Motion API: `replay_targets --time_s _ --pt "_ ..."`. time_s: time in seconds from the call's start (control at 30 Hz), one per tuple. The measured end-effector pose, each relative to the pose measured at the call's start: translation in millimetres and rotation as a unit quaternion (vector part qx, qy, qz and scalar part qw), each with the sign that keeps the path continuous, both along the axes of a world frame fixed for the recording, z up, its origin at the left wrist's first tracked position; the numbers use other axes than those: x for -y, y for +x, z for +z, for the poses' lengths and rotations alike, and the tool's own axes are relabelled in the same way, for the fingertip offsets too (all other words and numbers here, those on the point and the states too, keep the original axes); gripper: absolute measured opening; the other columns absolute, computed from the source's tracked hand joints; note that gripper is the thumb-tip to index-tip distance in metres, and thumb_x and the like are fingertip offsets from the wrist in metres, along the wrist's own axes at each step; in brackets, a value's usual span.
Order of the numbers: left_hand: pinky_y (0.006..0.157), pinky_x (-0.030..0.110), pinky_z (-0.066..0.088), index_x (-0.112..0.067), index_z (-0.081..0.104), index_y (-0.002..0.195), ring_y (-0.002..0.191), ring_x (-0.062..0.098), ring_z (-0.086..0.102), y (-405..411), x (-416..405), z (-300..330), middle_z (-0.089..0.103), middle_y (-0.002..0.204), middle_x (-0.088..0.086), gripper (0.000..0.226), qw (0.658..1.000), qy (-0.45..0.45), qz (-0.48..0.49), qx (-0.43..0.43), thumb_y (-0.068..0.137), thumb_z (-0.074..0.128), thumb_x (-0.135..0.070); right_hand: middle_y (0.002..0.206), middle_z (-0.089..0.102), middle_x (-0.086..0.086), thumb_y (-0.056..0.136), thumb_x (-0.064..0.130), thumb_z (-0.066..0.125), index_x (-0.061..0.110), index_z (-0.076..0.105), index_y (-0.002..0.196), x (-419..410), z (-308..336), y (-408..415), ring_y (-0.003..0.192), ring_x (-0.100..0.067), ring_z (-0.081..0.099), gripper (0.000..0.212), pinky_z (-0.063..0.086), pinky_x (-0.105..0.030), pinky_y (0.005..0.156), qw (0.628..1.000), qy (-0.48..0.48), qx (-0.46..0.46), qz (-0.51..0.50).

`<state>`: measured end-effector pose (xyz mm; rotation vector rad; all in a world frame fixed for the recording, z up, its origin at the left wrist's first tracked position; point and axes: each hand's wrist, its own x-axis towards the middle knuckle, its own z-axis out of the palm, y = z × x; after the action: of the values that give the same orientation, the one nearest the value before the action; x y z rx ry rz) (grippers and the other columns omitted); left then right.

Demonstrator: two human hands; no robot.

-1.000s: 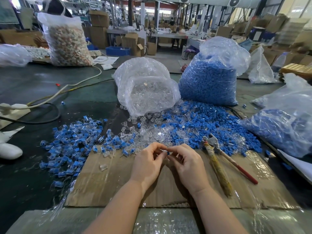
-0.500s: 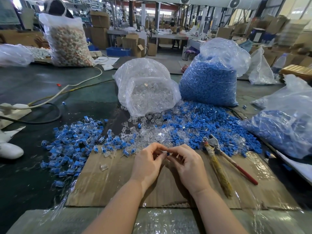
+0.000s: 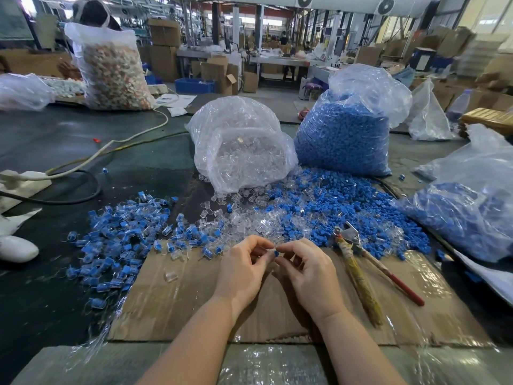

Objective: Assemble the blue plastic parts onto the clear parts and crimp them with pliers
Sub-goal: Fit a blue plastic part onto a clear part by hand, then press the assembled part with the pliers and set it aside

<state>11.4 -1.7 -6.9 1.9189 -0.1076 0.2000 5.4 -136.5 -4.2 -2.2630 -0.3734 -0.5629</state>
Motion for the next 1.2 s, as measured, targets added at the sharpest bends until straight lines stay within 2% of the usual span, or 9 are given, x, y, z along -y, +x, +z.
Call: replay_targets --time_s 0.2,0.5,0.67,0.73,0.8,0.9,1.03,1.1,1.2 --pt "0.073 0.020 0.054 -0.022 0.065 0.088 0.075 0.004 0.063 0.1 0.0 0.0 0.067 0.081 -0.005 0.012 1.000 0.003 0.001 -0.001 0.085 0.065 -0.010 0.082 0.062 0.009 0.079 0.013 0.072 0.017 0.071 0.089 0.0 -1.0 0.8 0.076 -0.011 0.056 0.010 0.051 -0.034 0.071 1.000 0.001 0.001 0.000" --pt "0.070 0.014 0.051 -0.025 0.063 0.086 0.075 0.002 0.062 0.1 0.1 0.6 0.066 0.081 -0.006 0.015 1.000 0.009 0.002 0.001 0.085 0.064 -0.010 0.083 0.059 0.011 0.081 0.019 0.071 0.018 0.070 0.096 -1.7 0.0 -0.4 0.077 -0.009 0.055 0.014 0.050 -0.034 0.073 1.000 -0.003 -0.010 -0.003" --pt "0.065 0.007 0.045 -0.028 0.062 0.081 0.069 -0.004 0.058 -1.4 0.2 2.7 0.065 0.077 -0.007 0.020 1.000 -0.006 0.015 0.007 0.085 0.065 -0.009 0.100 0.063 -0.001 0.084 0.028 0.068 0.013 0.065 0.108 5.4 7.5 -0.9 0.097 -0.021 0.056 0.029 0.042 -0.038 0.088 0.991 -0.066 0.013 -0.118" --pt "0.064 0.005 0.043 -0.028 0.061 0.080 0.068 -0.006 0.056 -1.8 0.1 3.3 0.064 0.077 -0.008 0.020 1.000 -0.010 0.016 0.005 0.085 0.065 -0.009 0.123 0.055 -0.005 0.090 0.040 0.056 0.016 0.051 0.128 14.7 12.7 0.2 0.115 -0.021 0.049 0.045 0.035 -0.037 0.099 0.963 -0.150 -0.063 -0.216" --pt "0.065 0.005 0.043 -0.027 0.061 0.082 0.070 -0.005 0.056 -1.7 -0.1 3.9 0.064 0.079 -0.008 0.018 1.000 -0.009 0.014 0.001 0.085 0.065 -0.009 0.142 0.039 -0.009 0.092 0.053 0.040 0.016 0.030 0.141 29.4 16.2 0.9 0.131 -0.025 0.036 0.063 0.028 -0.044 0.108 0.904 -0.244 -0.177 -0.303" --pt "0.065 0.004 0.043 -0.028 0.060 0.082 0.073 -0.003 0.056 -1.8 0.4 5.2 0.063 0.081 -0.008 0.019 1.000 -0.011 0.012 -0.004 0.085 0.064 -0.009 0.154 0.016 -0.014 0.089 0.066 0.024 0.014 0.007 0.148 53.2 19.7 -3.1 0.141 -0.033 0.016 0.081 0.013 -0.058 0.110 0.837 -0.275 -0.325 -0.343" --pt "0.067 0.005 0.044 -0.029 0.058 0.081 0.076 0.000 0.057 -0.5 1.7 7.8 0.063 0.083 -0.006 0.021 1.000 -0.016 0.013 -0.015 0.086 0.063 -0.009 0.149 0.029 -0.013 0.090 0.063 0.027 0.015 0.018 0.144 65.1 20.3 -11.4 0.135 -0.032 0.028 0.073 0.022 -0.058 0.107 0.818 -0.286 -0.354 -0.353" --pt "0.067 0.006 0.044 -0.026 0.059 0.082 0.078 0.004 0.058 0.4 1.6 9.1 0.064 0.084 -0.002 0.018 0.999 -0.031 0.014 -0.023 0.085 0.063 -0.008 0.133 0.045 -0.012 0.093 0.055 0.031 0.014 0.038 0.125 64.3 21.1 -15.8 0.121 -0.030 0.042 0.053 0.037 -0.048 0.097 0.829 -0.322 -0.289 -0.354" --pt "0.064 0.007 0.046 -0.019 0.062 0.085 0.077 0.009 0.059 2.2 0.7 11.5 0.065 0.085 0.005 0.012 0.997 -0.061 0.026 -0.035 0.085 0.064 -0.007 0.114 0.052 -0.009 0.096 0.049 0.030 0.015 0.041 0.099 61.4 29.0 -18.5 0.105 -0.025 0.049 0.036 0.043 -0.034 0.084 0.854 -0.321 -0.236 -0.334"
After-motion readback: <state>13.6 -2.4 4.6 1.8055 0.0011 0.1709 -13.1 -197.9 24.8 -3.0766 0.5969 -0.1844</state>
